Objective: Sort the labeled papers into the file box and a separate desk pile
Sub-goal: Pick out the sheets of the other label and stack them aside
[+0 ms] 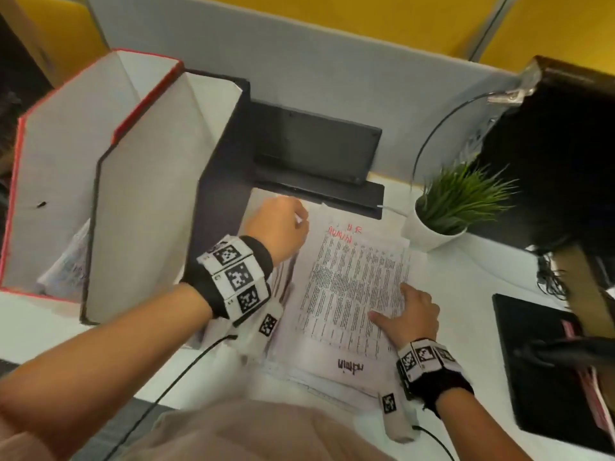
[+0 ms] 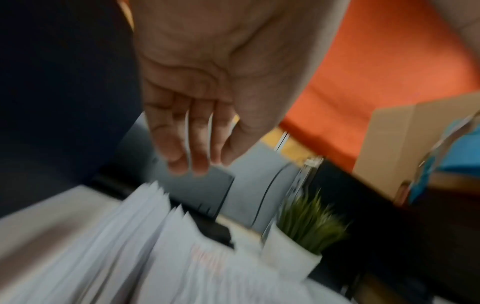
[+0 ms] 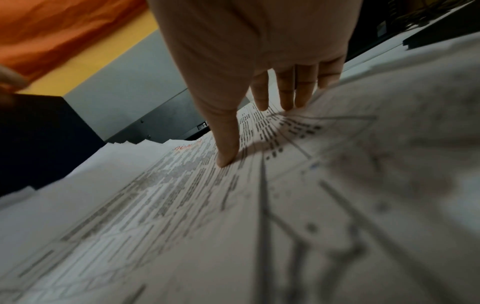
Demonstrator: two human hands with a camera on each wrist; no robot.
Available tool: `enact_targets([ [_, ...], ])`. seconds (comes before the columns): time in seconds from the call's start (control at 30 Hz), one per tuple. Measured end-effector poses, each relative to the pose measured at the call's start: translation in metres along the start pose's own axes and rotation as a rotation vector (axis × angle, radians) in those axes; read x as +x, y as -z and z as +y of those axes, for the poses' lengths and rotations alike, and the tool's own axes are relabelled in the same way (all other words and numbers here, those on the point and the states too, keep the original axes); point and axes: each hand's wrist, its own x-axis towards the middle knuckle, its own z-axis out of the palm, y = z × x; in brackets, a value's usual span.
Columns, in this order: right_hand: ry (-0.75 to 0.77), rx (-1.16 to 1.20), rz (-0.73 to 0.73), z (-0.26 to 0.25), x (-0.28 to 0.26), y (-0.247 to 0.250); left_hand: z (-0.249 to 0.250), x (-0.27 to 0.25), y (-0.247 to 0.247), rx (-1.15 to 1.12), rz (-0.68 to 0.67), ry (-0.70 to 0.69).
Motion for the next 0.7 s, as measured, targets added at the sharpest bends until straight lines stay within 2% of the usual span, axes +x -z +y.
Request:
enact_targets([
  [0.07,0.009,-0.038,-0.001,0.005,-0.002,-0.001,-0.012,0.002,-0.038,0.127,-0.247,0.176],
  [0.13,0.023,-0.051,-0.004,0.007,-0.003,0.000,-0.027,0.002,-0.062,0.126,-0.298,0.265],
  [0.2,0.042,-0.047,-0.017,0.005,-0.004,0.001,-0.037,0.004,-0.077,0.107,-0.240,0.282],
  [0.37,0.096,0.008,-0.053,0.005,-0.004,0.001,-0.038,0.010,-0.085,-0.021,-0.115,0.209],
  [0.53,0.085,0.185,-0.087,0.002,-0.003,0.002,-0.032,0.007,-0.088,0.022,-0.147,0.172],
  [0.6,0.063,0.217,-0.105,0.000,-0.001,0.002,-0.030,-0.001,-0.088,0.029,-0.045,0.036],
  [0.67,0.013,0.314,-0.110,0.000,0.001,0.004,-0.028,-0.011,-0.088,-0.111,0.091,-0.118],
  [0.7,-0.037,0.407,-0.107,-0.001,0.001,0.006,-0.028,-0.014,-0.088,-0.202,0.113,-0.144],
])
